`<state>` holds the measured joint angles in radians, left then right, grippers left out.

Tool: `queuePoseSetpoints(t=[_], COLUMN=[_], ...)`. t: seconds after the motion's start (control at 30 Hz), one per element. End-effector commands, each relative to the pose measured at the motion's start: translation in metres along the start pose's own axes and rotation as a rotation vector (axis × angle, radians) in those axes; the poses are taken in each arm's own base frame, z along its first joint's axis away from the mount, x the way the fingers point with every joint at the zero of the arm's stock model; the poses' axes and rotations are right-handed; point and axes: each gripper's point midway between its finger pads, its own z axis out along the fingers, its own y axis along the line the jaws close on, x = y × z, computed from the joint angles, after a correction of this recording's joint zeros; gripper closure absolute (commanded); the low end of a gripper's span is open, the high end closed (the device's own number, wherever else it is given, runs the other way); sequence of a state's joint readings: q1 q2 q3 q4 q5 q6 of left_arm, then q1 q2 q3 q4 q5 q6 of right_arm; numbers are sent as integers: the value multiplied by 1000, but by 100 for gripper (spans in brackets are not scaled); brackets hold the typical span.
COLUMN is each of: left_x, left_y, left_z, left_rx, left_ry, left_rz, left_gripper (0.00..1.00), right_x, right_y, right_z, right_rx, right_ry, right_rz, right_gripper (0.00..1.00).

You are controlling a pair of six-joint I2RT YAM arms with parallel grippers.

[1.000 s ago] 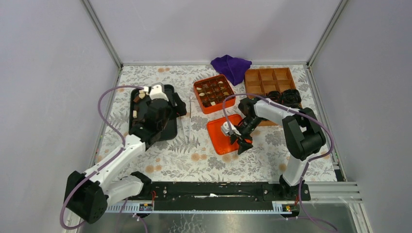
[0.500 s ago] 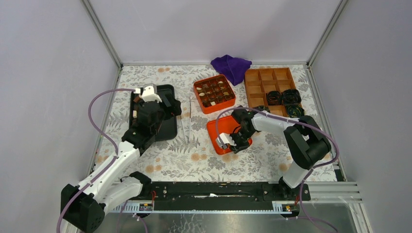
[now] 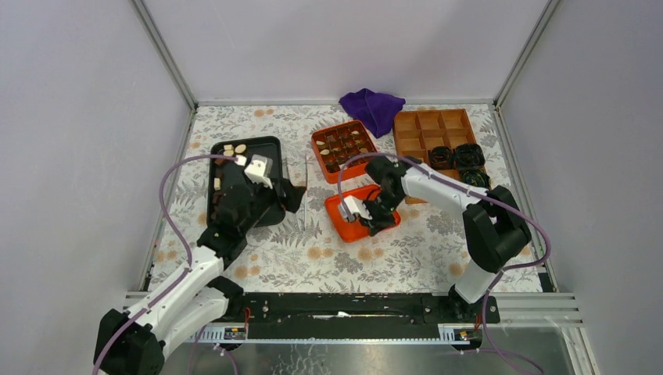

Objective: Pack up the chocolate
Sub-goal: Pick up the box lid from the center of the board.

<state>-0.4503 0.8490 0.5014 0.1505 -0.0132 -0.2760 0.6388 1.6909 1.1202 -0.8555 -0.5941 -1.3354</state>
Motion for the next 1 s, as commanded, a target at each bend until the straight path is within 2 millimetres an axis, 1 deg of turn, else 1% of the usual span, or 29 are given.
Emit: queuePoseSetpoints(t=[0.0,0.1,0.13,0.2,0.27,0.33,0.47,0.5,0.53,0.6,0.7,0.83,0.9,0.97], left_x=[-24,-16,-11,1,12,23,37,37,41,41,46,62,67,67], left_y=[-49,-66,-73,-86,-94,-98,-92,-91,-89,-88,-96,-113,-115,-116], left_z=[-19,-32,-35,-42,-45,-46,-38,-34,-32,-24,-13,-4,1,8], left_rx=[336,466,516,629,709,758,759,759,758,756,791,862,858,825], left_ry=[-219,-247,-239,-208,-167,-131,-66,-65,-45,-46,-30,2,8,7], left_rz=[279,397,432,504,546,610,765,820,836,907,957,1004,1035,1054], left_gripper=[2,2,2,2,2,2,3,3,4,5,8,12,16,23], right_x=[-54,-75,-84,-96,-104,-107,-107,-108,-109,-110,-112,-115,-116,-117], right_y=[16,13,11,9,4,-1,-3,-4,-4,-5,-6,-8,-9,-8], right_z=[-36,-57,-67,-79,-87,-89,-89,-90,-90,-90,-91,-92,-92,-91], right_rx=[-122,-146,-150,-171,-183,-179,-176,-176,-177,-176,-176,-175,-176,-182], right_ry=[-136,-186,-208,-249,-280,-290,-289,-292,-293,-300,-308,-314,-319,-329], right_rz=[58,78,87,101,130,146,146,147,148,149,153,161,166,173], right_gripper=[100,100,100,100,100,100,100,100,100,100,100,100,100,100])
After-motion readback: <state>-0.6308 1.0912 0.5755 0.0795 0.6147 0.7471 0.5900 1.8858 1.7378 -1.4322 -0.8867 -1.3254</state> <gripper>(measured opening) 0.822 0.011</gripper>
